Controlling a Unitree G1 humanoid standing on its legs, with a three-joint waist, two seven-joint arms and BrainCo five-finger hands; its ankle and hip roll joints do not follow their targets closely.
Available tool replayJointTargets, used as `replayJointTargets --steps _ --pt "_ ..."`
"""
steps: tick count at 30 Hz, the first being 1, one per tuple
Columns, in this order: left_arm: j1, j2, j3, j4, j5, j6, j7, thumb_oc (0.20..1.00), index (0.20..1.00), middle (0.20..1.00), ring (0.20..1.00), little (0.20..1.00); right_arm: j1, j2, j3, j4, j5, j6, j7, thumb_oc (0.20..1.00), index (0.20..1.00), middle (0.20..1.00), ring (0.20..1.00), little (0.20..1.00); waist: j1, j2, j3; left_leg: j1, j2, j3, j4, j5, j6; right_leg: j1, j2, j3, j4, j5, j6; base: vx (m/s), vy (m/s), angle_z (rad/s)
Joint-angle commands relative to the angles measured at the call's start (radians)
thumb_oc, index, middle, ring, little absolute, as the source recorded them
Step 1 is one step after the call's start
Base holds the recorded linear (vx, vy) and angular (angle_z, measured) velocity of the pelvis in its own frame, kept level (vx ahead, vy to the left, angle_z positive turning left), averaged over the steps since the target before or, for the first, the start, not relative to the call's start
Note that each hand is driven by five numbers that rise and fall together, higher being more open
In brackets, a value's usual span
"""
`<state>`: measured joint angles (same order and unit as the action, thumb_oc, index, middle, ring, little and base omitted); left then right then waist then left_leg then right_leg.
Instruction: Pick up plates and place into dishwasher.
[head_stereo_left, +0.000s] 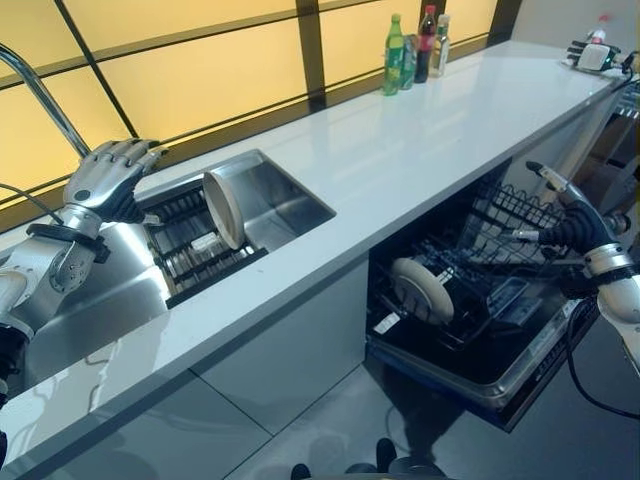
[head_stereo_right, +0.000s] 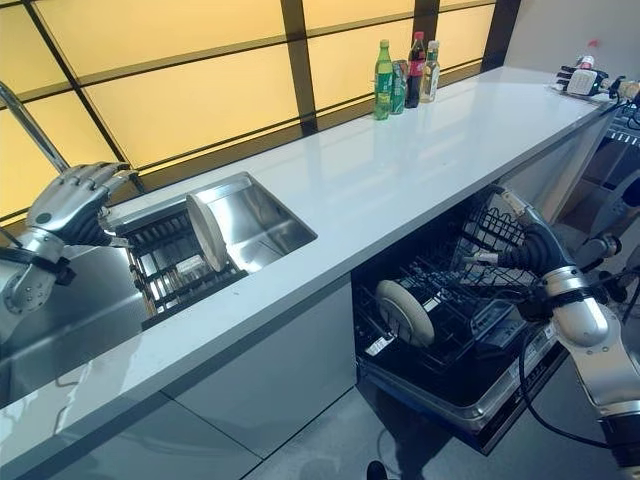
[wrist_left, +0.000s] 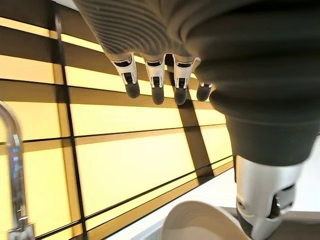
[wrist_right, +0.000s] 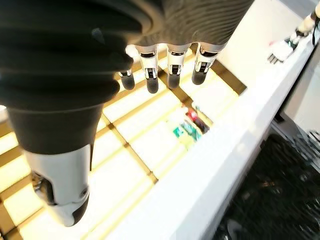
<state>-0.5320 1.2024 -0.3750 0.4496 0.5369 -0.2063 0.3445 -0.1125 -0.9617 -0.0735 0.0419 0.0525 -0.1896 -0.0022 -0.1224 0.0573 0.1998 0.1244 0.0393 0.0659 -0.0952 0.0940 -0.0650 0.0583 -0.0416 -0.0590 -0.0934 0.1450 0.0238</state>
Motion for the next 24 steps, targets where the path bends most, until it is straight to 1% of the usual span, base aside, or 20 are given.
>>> replayJointTargets --steps 1,2,5,7,10,12,13,14,15,16,17,18,19,20,22,24 --pt "-0.156 0.073 -0.041 0.037 0.02 0.073 0.035 1.0 1.0 1.0 1.0 1.0 -0.101 -0.051 0.037 -0.06 0.052 -0.031 -0.004 1.0 1.0 1.0 1.0 1.0 -0.011 -0.027 0.014 -0.024 -0.078 0.018 0.008 -0.093 0.052 0.004 0.003 0.036 0.006 -0.068 0.081 -0.2 0.132 -0.13" --pt "-0.203 0.083 -0.069 0.04 0.022 0.108 0.058 1.0 1.0 1.0 1.0 1.0 -0.138 -0.066 0.064 -0.065 0.063 -0.022 -0.015 1.0 1.0 1.0 1.0 1.0 -0.019 -0.029 0.053 -0.051 -0.078 0.02 0.008 -0.086 0.054 -0.026 0.002 0.046 0.006 -0.059 0.081 -0.19 0.121 -0.16" --pt "-0.271 0.098 -0.113 0.063 0.038 0.139 0.068 1.0 1.0 1.0 1.0 1.0 -0.176 -0.083 0.087 -0.065 0.094 -0.019 -0.015 1.0 1.0 1.0 1.0 1.0 -0.022 -0.035 0.1 -0.086 -0.077 0.025 0.008 -0.076 0.055 -0.065 0.002 0.057 0.009 -0.046 0.083 -0.2 0.09 -0.18" --pt "-0.318 0.112 -0.155 0.07 0.042 0.181 0.086 1.0 1.0 1.0 1.0 1.0 -0.212 -0.1 0.112 -0.066 0.111 -0.018 -0.025 1.0 1.0 1.0 1.0 1.0 -0.023 -0.041 0.136 -0.112 -0.075 0.028 0.008 -0.066 0.055 -0.094 0.003 0.066 0.012 -0.037 0.085 -0.17 0.051 -0.1" --pt "-0.364 0.119 -0.182 0.088 0.01 0.192 0.14 1.0 1.0 1.0 1.0 1.0 -0.253 -0.11 0.143 -0.063 0.134 -0.014 -0.038 1.0 1.0 1.0 1.0 1.0 -0.016 -0.05 0.165 -0.134 -0.074 0.029 0.008 -0.056 0.053 -0.116 0.001 0.06 0.016 -0.027 0.088 -0.1 0.027 -0.15" --pt "-0.375 0.114 -0.188 0.093 -0.05 0.192 0.185 1.0 1.0 1.0 1.0 1.0 -0.25 -0.102 0.151 -0.068 0.125 -0.015 -0.047 1.0 1.0 1.0 1.0 1.0 -0.014 -0.054 0.173 -0.139 -0.074 0.025 0.008 -0.052 0.052 -0.121 -0.002 0.054 0.019 -0.024 0.091 -0.04 0.007 -0.06" --pt "-0.37 0.109 -0.178 0.09 -0.101 0.185 0.213 1.0 1.0 1.0 1.0 1.0 -0.238 -0.095 0.148 -0.075 0.124 -0.018 -0.055 1.0 1.0 1.0 1.0 1.0 -0.012 -0.058 0.174 -0.141 -0.075 0.022 0.008 -0.051 0.052 -0.122 -0.004 0.05 0.019 -0.023 0.093 0.0 0.0 0.0" --pt "-0.352 0.094 -0.149 0.089 -0.167 0.177 0.242 1.0 1.0 1.0 1.0 1.0 -0.219 -0.081 0.139 -0.082 0.12 -0.022 -0.06 1.0 1.0 1.0 1.0 1.0 -0.008 -0.061 0.174 -0.143 -0.076 0.018 0.008 -0.05 0.052 -0.122 -0.005 0.045 0.019 -0.023 0.094 0.0 0.0 0.0" --pt "-0.324 0.08 -0.113 0.084 -0.206 0.168 0.275 1.0 1.0 1.0 1.0 1.0 -0.204 -0.067 0.13 -0.089 0.117 -0.023 -0.061 1.0 1.0 1.0 1.0 1.0 -0.005 -0.064 0.175 -0.142 -0.077 0.015 0.008 -0.051 0.053 -0.122 -0.006 0.043 0.02 -0.023 0.094 0.0 0.0 0.0" --pt "-0.28 0.04 -0.056 0.089 -0.166 0.142 0.322 1.0 1.0 1.0 1.0 1.0 -0.182 -0.039 0.122 -0.094 0.103 -0.028 -0.061 1.0 1.0 1.0 1.0 1.0 0.002 -0.068 0.174 -0.14 -0.078 0.011 0.008 -0.053 0.054 -0.121 -0.007 0.037 0.022 -0.024 0.094 0.0 0.0 0.0" --pt "-0.244 0.021 -0.024 0.078 -0.094 0.146 0.338 1.0 1.0 1.0 1.0 1.0 -0.175 -0.023 0.123 -0.096 0.092 -0.027 -0.058 1.0 1.0 1.0 1.0 1.0 0.003 -0.067 0.172 -0.138 -0.079 0.007 0.008 -0.053 0.054 -0.12 -0.008 0.034 0.024 -0.025 0.094 0.0 0.001 0.07" --pt "-0.208 0.011 0.001 0.058 -0.037 0.16 0.339 1.0 1.0 1.0 1.0 1.0 -0.167 -0.01 0.123 -0.098 0.09 -0.024 -0.044 1.0 1.0 1.0 1.0 1.0 0.004 -0.068 0.168 -0.134 -0.08 0.006 0.008 -0.053 0.054 -0.118 -0.01 0.029 0.027 -0.024 0.094 0.02 0.02 0.12" --pt "-0.182 0.013 0.009 0.038 0.029 0.19 0.314 1.0 1.0 1.0 1.0 1.0 -0.162 -0.009 0.128 -0.098 0.097 -0.021 -0.04 1.0 1.0 1.0 1.0 1.0 0.006 -0.069 0.165 -0.129 -0.08 0.005 0.008 -0.053 0.054 -0.115 -0.012 0.023 0.029 -0.024 0.094 0.03 0.024 0.13" --pt "-0.168 0.016 0.006 0.028 0.066 0.212 0.301 1.0 1.0 1.0 1.0 1.0 -0.163 -0.011 0.132 -0.091 0.102 -0.023 -0.033 1.0 1.0 1.0 1.0 1.0 0.004 -0.069 0.162 -0.126 -0.08 0.008 0.008 -0.052 0.053 -0.111 -0.013 0.02 0.03 -0.025 0.094 0.03 0.026 0.13" --pt "-0.162 0.032 -0.015 0.031 0.059 0.235 0.305 1.0 1.0 1.0 1.0 1.0 -0.165 -0.022 0.137 -0.069 0.127 -0.036 -0.019 1.0 1.0 1.0 1.0 1.0 0.0 -0.07 0.161 -0.12 -0.08 0.01 0.009 -0.051 0.051 -0.107 -0.015 0.019 0.034 -0.025 0.095 0.03 0.046 0.1" --pt "-0.179 0.04 -0.031 0.043 0.064 0.226 0.304 1.0 1.0 1.0 1.0 1.0 -0.174 -0.033 0.14 -0.054 0.137 -0.042 -0.01 1.0 1.0 1.0 1.0 1.0 -0.004 -0.07 0.166 -0.121 -0.08 0.013 0.01 -0.051 0.051 -0.11 -0.014 0.021 0.036 -0.027 0.095 -0.02 0.063 0.07"
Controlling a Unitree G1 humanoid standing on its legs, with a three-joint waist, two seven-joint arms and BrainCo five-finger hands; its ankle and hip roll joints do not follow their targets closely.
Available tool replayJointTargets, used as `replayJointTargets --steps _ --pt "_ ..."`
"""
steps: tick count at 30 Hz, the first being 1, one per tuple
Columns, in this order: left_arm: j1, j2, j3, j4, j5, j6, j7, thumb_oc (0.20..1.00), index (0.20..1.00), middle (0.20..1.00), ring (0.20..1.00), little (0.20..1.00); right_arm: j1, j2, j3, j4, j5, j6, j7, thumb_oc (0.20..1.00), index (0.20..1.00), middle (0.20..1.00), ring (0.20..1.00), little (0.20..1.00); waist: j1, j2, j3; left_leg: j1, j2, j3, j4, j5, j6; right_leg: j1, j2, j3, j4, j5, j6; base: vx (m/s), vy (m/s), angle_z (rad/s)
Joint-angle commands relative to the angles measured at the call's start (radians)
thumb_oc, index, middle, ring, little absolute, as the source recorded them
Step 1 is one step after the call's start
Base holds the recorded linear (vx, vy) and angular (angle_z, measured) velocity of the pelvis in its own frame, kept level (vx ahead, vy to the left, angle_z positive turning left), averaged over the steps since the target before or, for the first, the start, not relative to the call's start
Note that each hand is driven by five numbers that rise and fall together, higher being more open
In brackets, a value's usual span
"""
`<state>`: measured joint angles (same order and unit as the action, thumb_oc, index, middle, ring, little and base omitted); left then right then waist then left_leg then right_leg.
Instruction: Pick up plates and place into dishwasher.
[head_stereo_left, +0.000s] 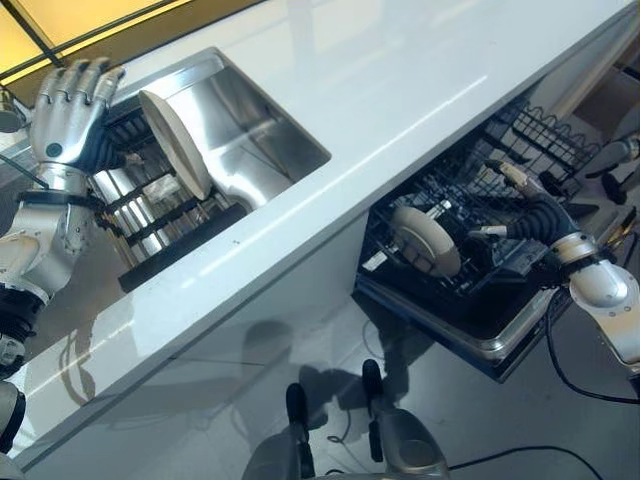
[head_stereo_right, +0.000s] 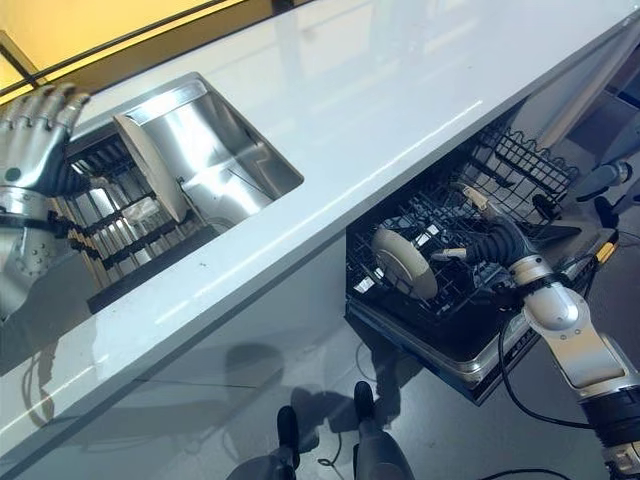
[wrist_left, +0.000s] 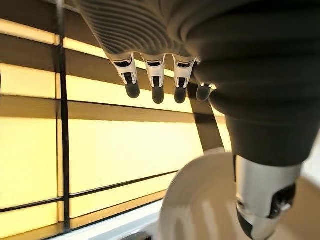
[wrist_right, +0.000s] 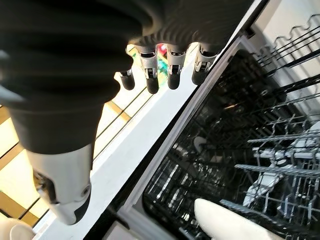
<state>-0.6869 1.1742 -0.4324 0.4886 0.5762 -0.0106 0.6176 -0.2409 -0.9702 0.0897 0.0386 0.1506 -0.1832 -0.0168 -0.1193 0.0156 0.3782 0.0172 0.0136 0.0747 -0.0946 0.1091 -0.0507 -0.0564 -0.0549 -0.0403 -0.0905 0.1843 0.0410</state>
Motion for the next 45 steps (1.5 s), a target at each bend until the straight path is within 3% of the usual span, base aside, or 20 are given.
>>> replayJointTargets --steps 1,4,6,10,18,26,31,35,41,42,43,44,45 --pt "-0.043 0.076 0.013 0.011 0.034 0.024 0.02 1.0 1.0 1.0 1.0 1.0 -0.053 -0.027 -0.018 -0.044 0.036 -0.046 0.008 1.0 1.0 1.0 1.0 1.0 -0.009 -0.027 -0.009 -0.017 -0.054 0.007 0.009 -0.065 0.037 0.001 -0.001 0.004 0.034 -0.065 0.077 -0.06 0.062 0.07" --pt "-0.124 0.096 -0.057 0.025 0.041 0.04 -0.003 1.0 1.0 1.0 1.0 1.0 -0.083 -0.042 0.002 -0.044 0.043 -0.029 -0.005 1.0 1.0 1.0 1.0 1.0 -0.013 -0.031 0.013 -0.035 -0.051 0.011 0.009 -0.061 0.036 -0.019 -0.001 0.009 0.036 -0.061 0.08 -0.1 0.024 0.01" --pt "-0.167 0.099 -0.096 0.039 0.034 0.006 -0.031 1.0 1.0 1.0 1.0 1.0 -0.099 -0.048 0.011 -0.042 0.043 -0.023 -0.024 1.0 1.0 1.0 1.0 1.0 -0.013 -0.034 0.026 -0.048 -0.051 0.015 0.01 -0.058 0.037 -0.032 0.0 0.011 0.039 -0.058 0.082 -0.1 0.015 0.01" --pt "-0.248 0.119 -0.177 0.025 0.028 0.027 -0.05 1.0 1.0 1.0 1.0 1.0 -0.125 -0.067 0.021 -0.041 0.063 -0.015 -0.04 1.0 1.0 1.0 1.0 1.0 -0.016 -0.041 0.051 -0.069 -0.05 0.019 0.013 -0.053 0.037 -0.058 -0.001 0.013 0.047 -0.052 0.085 -0.07 0.023 -0.01" --pt "-0.343 0.118 -0.231 0.037 0.056 0.034 0.012 1.0 1.0 1.0 1.0 1.0 -0.132 -0.081 0.026 -0.03 0.07 -0.03 -0.036 1.0 1.0 1.0 1.0 1.0 -0.02 -0.052 0.073 -0.088 -0.051 0.031 0.019 -0.051 0.041 -0.084 -0.002 0.014 0.058 -0.049 0.085 0.0 0.012 -0.01" --pt "-0.461 0.119 -0.332 0.044 0.117 0.057 -0.081 1.0 1.0 1.0 1.0 1.0 -0.184 -0.1 0.049 -0.016 0.087 -0.006 -0.036 1.0 1.0 1.0 1.0 1.0 -0.023 -0.055 0.092 -0.111 -0.053 0.031 0.02 -0.044 0.039 -0.107 -0.002 0.01 0.063 -0.045 0.086 0.0 0.0 0.0" --pt "-0.482 0.14 -0.354 0.018 0.105 0.075 -0.073 1.0 1.0 1.0 1.0 1.0 -0.174 -0.106 0.041 -0.023 0.097 0.002 -0.041 1.0 1.0 1.0 1.0 1.0 -0.022 -0.057 0.099 -0.113 -0.056 0.027 0.018 -0.042 0.04 -0.113 -0.003 0.005 0.066 -0.045 0.086 0.0 0.0 0.0" --pt "-0.479 0.16 -0.371 -0.009 0.119 0.02 -0.137 1.0 1.0 1.0 1.0 1.0 -0.164 -0.112 0.036 -0.031 0.093 -0.003 -0.031 1.0 1.0 1.0 1.0 1.0 -0.023 -0.05 0.099 -0.108 -0.059 0.024 0.018 -0.044 0.039 -0.112 -0.004 -0.004 0.069 -0.046 0.084 0.0 0.0 0.0" --pt "-0.523 0.168 -0.434 -0.02 0.121 -0.002 -0.348 1.0 1.0 1.0 1.0 1.0 -0.192 -0.136 0.048 -0.019 0.099 0.002 -0.014 1.0 1.0 1.0 1.0 1.0 -0.025 -0.041 0.095 -0.105 -0.062 0.022 0.02 -0.044 0.039 -0.107 -0.007 -0.011 0.074 -0.049 0.083 0.0 0.0 0.0" --pt "-0.536 0.169 -0.448 -0.029 0.108 0.01 -0.381 0.837 0.837 0.837 0.837 0.837 -0.203 -0.144 0.054 -0.019 0.105 0.012 -0.017 1.0 1.0 1.0 1.0 1.0 -0.024 -0.039 0.096 -0.104 -0.063 0.02 0.02 -0.043 0.04 -0.107 -0.006 -0.011 0.073 -0.049 0.083 0.0 0.0 0.0" --pt "-0.546 0.173 -0.457 -0.035 0.104 0.015 -0.401 0.366 0.366 0.366 0.366 0.366 -0.207 -0.147 0.056 -0.018 0.108 0.016 -0.018 1.0 1.0 1.0 1.0 1.0 -0.023 -0.039 0.097 -0.104 -0.063 0.018 0.02 -0.043 0.04 -0.106 -0.007 -0.012 0.073 -0.049 0.083 0.0 0.0 0.0" --pt "-0.553 0.176 -0.462 -0.038 0.104 0.022 -0.415 0.2 0.2 0.2 0.2 0.2 -0.207 -0.148 0.056 -0.018 0.111 0.015 -0.017 1.0 1.0 1.0 1.0 1.0 -0.022 -0.039 0.098 -0.103 -0.063 0.018 0.02 -0.044 0.041 -0.105 -0.007 -0.014 0.073 -0.049 0.083 0.0 0.0 0.0" --pt "-0.561 0.18 -0.467 -0.044 0.094 0.031 -0.437 0.2 0.2 0.2 0.2 0.2 -0.205 -0.153 0.055 -0.021 0.116 0.009 -0.014 1.0 1.0 1.0 1.0 1.0 -0.022 -0.039 0.1 -0.101 -0.064 0.017 0.019 -0.044 0.042 -0.103 -0.007 -0.014 0.073 -0.049 0.084 0.0 0.0 0.0"
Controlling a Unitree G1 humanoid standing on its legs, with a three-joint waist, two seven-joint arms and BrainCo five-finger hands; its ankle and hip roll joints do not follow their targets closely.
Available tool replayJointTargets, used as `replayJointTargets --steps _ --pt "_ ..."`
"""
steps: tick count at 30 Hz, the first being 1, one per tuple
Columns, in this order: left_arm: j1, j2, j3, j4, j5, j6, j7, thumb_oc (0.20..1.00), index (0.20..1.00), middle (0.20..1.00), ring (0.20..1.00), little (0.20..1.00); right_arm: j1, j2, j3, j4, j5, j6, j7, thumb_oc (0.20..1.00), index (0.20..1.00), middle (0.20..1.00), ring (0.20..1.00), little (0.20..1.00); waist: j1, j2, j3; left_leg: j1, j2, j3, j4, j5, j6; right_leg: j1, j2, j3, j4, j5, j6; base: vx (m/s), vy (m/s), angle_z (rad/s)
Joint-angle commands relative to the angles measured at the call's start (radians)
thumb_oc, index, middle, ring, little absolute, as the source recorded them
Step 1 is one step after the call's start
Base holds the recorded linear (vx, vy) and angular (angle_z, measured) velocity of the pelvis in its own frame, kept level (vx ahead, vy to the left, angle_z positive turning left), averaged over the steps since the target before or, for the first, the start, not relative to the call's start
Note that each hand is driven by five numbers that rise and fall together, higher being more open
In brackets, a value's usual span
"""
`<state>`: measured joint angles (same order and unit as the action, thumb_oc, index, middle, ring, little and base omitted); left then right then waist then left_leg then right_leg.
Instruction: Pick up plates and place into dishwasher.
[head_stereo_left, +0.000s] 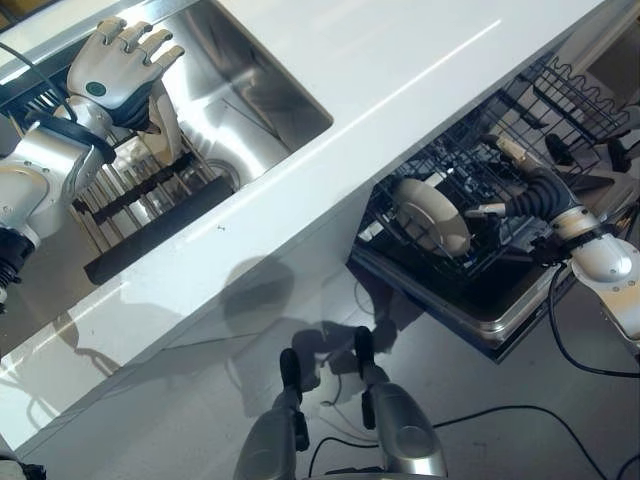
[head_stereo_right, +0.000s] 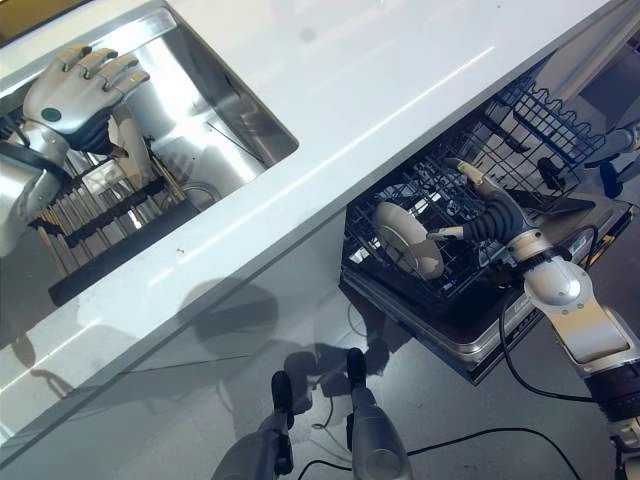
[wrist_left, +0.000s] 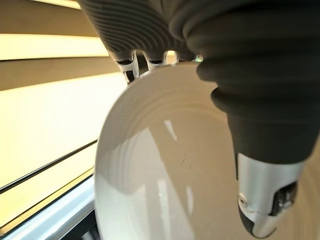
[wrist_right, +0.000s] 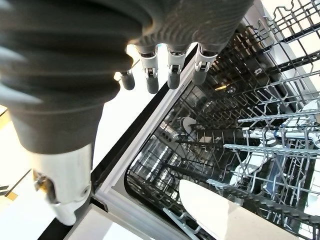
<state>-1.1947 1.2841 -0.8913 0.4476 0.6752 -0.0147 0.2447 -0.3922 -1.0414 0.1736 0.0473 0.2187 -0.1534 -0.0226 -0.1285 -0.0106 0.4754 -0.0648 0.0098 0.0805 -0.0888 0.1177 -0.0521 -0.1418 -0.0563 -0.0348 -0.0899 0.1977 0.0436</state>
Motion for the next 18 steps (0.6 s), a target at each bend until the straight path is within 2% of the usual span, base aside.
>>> replayJointTargets --steps 1,4,9,18 --pt "-0.058 0.071 -0.012 -0.006 -0.009 0.04 -0.076 0.2 0.2 0.2 0.2 0.2 -0.052 -0.082 -0.03 -0.033 0.047 -0.02 -0.007 1.0 1.0 1.0 1.0 1.0 -0.013 -0.013 0.003 -0.018 -0.06 0.011 0.014 -0.052 0.043 -0.017 -0.006 -0.02 0.072 -0.062 0.081 0.0 0.0 0.0" --pt "-0.064 0.086 -0.012 -0.017 -0.027 0.053 -0.125 0.2 0.2 0.2 0.2 0.2 -0.03 -0.079 -0.048 -0.047 0.04 -0.03 -0.002 1.0 1.0 1.0 1.0 1.0 -0.012 -0.012 0.003 -0.015 -0.061 0.01 0.015 -0.054 0.045 -0.014 -0.007 -0.024 0.072 -0.063 0.081 0.0 0.0 0.0" --pt "-0.031 0.103 0.018 -0.016 -0.017 0.039 -0.141 0.2 0.2 0.2 0.2 0.2 0.002 -0.078 -0.071 -0.053 0.035 -0.051 0.009 1.0 1.0 1.0 1.0 1.0 -0.008 -0.009 -0.007 -0.004 -0.062 0.007 0.015 -0.057 0.045 0.0 -0.007 -0.031 0.068 -0.066 0.079 0.0 0.0 0.0" --pt "0.052 0.139 0.086 -0.036 -0.032 0.048 -0.119 0.2 0.2 0.2 0.2 0.2 0.044 -0.083 -0.102 -0.087 0.037 -0.056 0.012 1.0 1.0 1.0 1.0 1.0 -0.001 0.002 -0.045 0.03 -0.063 -0.006 0.011 -0.066 0.041 0.041 -0.009 -0.047 0.057 -0.074 0.075 0.01 -0.014 0.0"
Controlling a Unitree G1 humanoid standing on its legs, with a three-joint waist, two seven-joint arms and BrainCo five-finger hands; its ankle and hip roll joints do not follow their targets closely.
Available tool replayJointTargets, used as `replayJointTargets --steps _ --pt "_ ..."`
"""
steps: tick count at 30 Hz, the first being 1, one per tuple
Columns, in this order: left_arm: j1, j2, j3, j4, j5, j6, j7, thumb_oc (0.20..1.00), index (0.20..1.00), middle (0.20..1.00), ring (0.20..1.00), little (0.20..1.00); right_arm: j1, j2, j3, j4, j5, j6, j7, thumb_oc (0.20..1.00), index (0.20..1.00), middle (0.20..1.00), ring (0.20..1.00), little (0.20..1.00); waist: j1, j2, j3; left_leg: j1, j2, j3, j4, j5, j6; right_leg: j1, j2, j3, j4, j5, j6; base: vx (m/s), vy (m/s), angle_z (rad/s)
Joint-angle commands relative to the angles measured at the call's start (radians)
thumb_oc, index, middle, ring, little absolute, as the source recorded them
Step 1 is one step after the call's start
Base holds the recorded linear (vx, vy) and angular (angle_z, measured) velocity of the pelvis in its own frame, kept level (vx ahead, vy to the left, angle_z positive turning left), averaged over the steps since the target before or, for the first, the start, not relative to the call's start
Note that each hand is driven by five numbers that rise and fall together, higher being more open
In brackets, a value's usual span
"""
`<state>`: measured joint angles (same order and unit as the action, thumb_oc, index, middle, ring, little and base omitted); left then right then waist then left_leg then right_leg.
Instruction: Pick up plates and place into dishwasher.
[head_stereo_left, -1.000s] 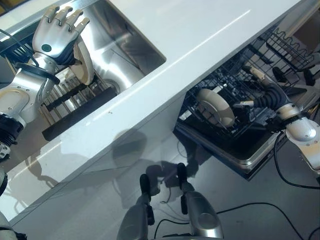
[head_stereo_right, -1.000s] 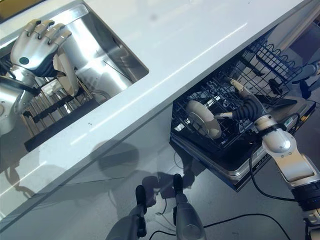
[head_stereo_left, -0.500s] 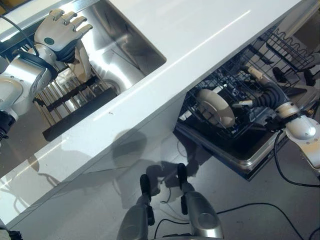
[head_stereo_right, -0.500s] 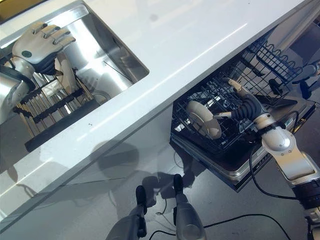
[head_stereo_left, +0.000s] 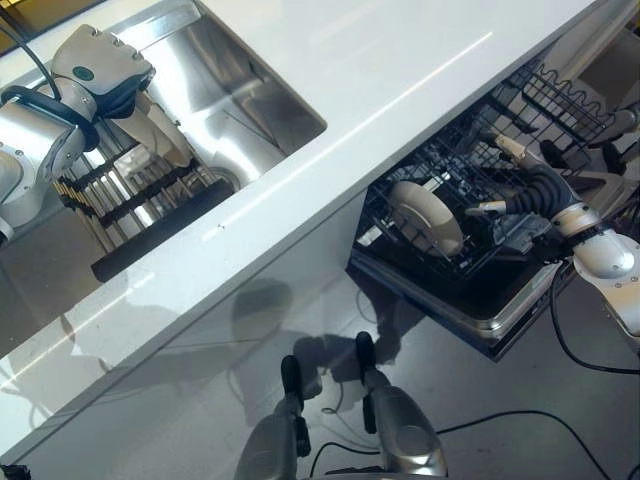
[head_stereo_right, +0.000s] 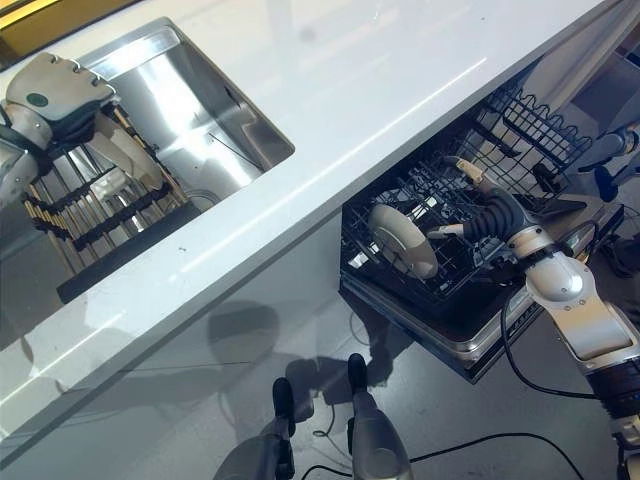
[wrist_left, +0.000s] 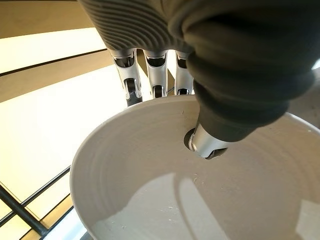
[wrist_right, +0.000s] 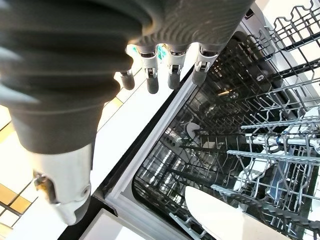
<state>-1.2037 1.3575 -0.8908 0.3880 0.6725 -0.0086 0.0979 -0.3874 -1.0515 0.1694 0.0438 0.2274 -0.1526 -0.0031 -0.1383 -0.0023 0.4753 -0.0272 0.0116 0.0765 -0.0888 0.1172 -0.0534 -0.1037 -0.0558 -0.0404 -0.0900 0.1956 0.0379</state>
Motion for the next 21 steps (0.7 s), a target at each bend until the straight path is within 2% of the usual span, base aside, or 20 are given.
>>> replayJointTargets --steps 1,5,9,13,21 --pt "0.084 0.073 0.107 0.026 -0.056 0.038 0.059 0.2 0.2 0.2 0.2 0.2 0.055 -0.07 -0.112 -0.091 0.026 -0.061 -0.005 1.0 1.0 1.0 1.0 1.0 0.011 -0.005 -0.055 0.0 -0.065 -0.003 0.011 -0.067 0.042 0.012 -0.009 -0.043 0.055 -0.074 0.08 0.04 -0.031 0.0" --pt "0.183 0.067 0.222 0.025 -0.22 0.034 0.19 0.2 0.2 0.2 0.2 0.2 0.1 -0.055 -0.148 -0.104 0.016 -0.075 0.007 1.0 1.0 1.0 1.0 1.0 0.018 -0.001 -0.089 0.023 -0.065 -0.009 0.008 -0.074 0.041 0.04 -0.008 -0.046 0.051 -0.083 0.076 0.04 -0.043 0.05" --pt "0.338 0.019 0.4 0.043 -0.325 -0.031 0.283 0.2 0.2 0.2 0.2 0.2 0.146 -0.021 -0.176 -0.123 -0.02 -0.091 0.018 1.0 1.0 1.0 1.0 1.0 0.026 0.005 -0.126 0.047 -0.064 -0.011 0.007 -0.08 0.041 0.071 -0.008 -0.051 0.047 -0.093 0.073 0.05 -0.048 0.09" --pt "0.449 -0.03 0.53 0.05 -0.381 -0.089 0.307 0.2 0.2 0.2 0.2 0.2 0.14 -0.001 -0.172 -0.115 -0.025 -0.104 0.024 1.0 1.0 1.0 1.0 1.0 0.03 0.013 -0.166 0.072 -0.063 -0.013 0.005 -0.089 0.039 0.101 -0.008 -0.057 0.041 -0.103 0.069 0.05 -0.051 0.04" --pt "0.538 -0.089 0.637 0.027 -0.505 -0.167 0.336 0.2 0.2 0.2 0.2 0.2 0.101 0.031 -0.139 -0.118 -0.001 -0.134 0.018 1.0 1.0 1.0 1.0 1.0 0.05 0.018 -0.232 0.113 -0.061 -0.018 0.006 -0.101 0.036 0.156 -0.008 -0.065 0.031 -0.119 0.066 0.02 -0.059 0.02"
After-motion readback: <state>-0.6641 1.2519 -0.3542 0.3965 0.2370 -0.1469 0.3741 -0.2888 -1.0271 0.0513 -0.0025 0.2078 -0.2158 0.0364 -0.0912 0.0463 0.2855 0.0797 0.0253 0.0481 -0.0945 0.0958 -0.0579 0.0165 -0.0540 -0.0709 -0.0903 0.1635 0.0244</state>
